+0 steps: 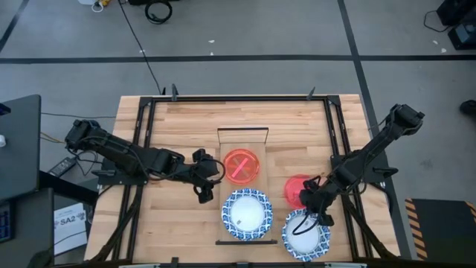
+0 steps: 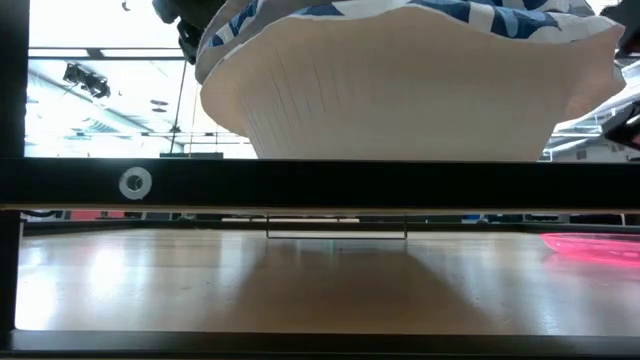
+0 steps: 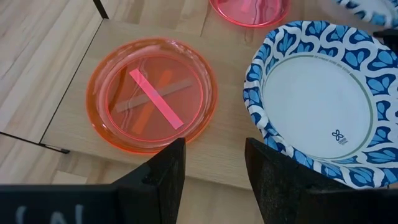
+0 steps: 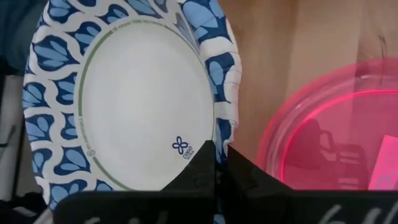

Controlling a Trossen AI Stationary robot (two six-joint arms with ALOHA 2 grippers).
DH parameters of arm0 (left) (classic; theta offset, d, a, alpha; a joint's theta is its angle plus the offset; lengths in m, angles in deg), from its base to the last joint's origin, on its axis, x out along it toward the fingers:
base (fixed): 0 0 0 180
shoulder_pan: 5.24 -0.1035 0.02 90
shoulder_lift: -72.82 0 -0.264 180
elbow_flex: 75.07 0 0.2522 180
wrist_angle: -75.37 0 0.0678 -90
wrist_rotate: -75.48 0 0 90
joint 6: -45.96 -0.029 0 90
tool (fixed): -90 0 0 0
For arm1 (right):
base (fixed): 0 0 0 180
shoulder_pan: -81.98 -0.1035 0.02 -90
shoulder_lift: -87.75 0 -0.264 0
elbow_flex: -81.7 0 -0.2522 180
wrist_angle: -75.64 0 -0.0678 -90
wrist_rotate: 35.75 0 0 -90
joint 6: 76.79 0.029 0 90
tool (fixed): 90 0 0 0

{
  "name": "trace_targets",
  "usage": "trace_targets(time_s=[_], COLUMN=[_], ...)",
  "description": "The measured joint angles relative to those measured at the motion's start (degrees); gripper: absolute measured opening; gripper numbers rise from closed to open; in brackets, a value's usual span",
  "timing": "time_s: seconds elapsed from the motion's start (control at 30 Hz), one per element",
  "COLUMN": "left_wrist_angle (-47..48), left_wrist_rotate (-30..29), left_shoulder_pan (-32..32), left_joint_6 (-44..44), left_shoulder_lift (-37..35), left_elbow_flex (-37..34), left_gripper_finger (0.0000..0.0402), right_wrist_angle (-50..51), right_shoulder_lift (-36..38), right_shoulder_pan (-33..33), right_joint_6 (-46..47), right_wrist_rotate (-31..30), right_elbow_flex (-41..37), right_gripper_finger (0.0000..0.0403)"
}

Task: Place and stack plates onto a shelf
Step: Stack the blue patterned bowl on the blue patterned bowl on the shelf

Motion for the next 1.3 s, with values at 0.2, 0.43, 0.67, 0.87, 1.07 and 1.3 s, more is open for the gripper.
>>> trace_targets(time_s=[0.2,0.43,0.67,0.87,1.07,1.3], left_wrist_angle=[0.0,-0.1,-0.1,-0.1,-0.1,-0.6], left_wrist_rotate=[0.0,0.0,0.0,0.0,0.0,0.0], left_shoulder_pan=[0.0,0.0,0.0,0.0,0.0,0.0], left_joint_6=[0.0,0.0,0.0,0.0,0.0,-0.3], left_shoulder_lift=[0.0,0.0,0.0,0.0,0.0,0.0], left_elbow_flex=[0.0,0.0,0.0,0.0,0.0,0.0], left_gripper_finger=[0.0172,0.0172,0.0172,0.0172,0.0172,0.0172], right_wrist_angle=[0.1,0.1,-0.3,-5.6,-12.0,-12.9], right_shoulder_lift=[4.6,10.3,15.2,16.9,16.9,16.0], right_shoulder_pan=[0.0,0.4,4.3,8.9,13.7,19.0], right_joint_6=[0.0,0.1,5.6,4.0,0.6,-4.8], right_wrist_rotate=[1.1,2.0,1.1,0.2,0.3,0.9], right_elbow_flex=[0.0,0.0,0.0,0.0,0.0,3.9], right_gripper_finger=[0.0010,0.0010,0.0011,0.0011,0.0010,0.0010])
